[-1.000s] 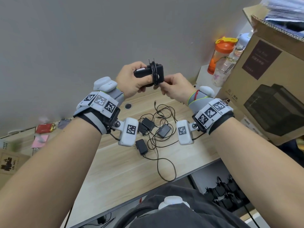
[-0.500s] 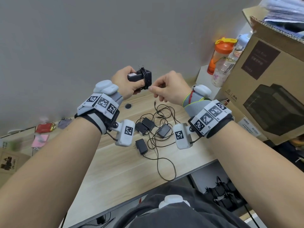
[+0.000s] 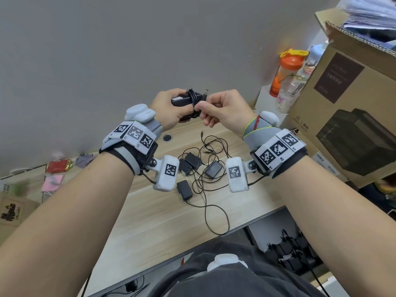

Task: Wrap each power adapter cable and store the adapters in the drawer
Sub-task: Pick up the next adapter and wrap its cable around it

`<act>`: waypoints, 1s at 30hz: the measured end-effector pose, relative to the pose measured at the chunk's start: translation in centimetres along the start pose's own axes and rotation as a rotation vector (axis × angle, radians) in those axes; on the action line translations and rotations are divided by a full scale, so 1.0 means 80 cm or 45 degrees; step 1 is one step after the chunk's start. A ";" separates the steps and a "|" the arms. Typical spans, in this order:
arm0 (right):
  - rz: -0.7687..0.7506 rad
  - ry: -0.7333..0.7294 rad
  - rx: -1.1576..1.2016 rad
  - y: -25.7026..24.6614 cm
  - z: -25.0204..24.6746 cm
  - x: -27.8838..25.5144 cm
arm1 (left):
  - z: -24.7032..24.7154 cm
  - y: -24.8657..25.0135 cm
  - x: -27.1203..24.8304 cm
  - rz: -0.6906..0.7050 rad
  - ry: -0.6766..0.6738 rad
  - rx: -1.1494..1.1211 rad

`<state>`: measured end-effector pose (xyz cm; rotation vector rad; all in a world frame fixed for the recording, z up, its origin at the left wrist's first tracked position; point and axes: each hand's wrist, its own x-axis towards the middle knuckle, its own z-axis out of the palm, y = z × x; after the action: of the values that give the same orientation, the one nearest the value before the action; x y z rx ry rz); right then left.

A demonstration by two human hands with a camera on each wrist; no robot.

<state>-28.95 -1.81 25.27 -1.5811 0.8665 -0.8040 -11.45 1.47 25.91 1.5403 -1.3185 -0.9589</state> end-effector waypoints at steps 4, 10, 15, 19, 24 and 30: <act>0.034 -0.072 -0.101 0.001 0.006 -0.004 | 0.005 0.002 0.001 0.004 0.050 0.015; 0.068 -0.072 -0.239 0.005 0.011 -0.003 | 0.008 0.007 -0.001 -0.096 0.004 -0.126; 0.120 -0.036 -0.269 0.002 0.010 -0.002 | 0.011 0.009 -0.006 -0.192 -0.024 -0.243; 0.197 0.048 -0.243 -0.001 0.013 0.000 | 0.016 0.013 -0.008 -0.215 -0.022 -0.245; 0.202 0.401 -0.454 0.009 0.008 0.009 | 0.015 0.015 -0.010 -0.217 -0.035 -0.176; 0.024 0.504 -0.493 0.008 0.009 0.011 | 0.017 0.014 -0.012 -0.157 -0.084 -0.123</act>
<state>-27.99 -2.33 24.56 -1.7711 1.3863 -0.9978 -13.25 2.17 26.52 1.5412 -1.2154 -1.1430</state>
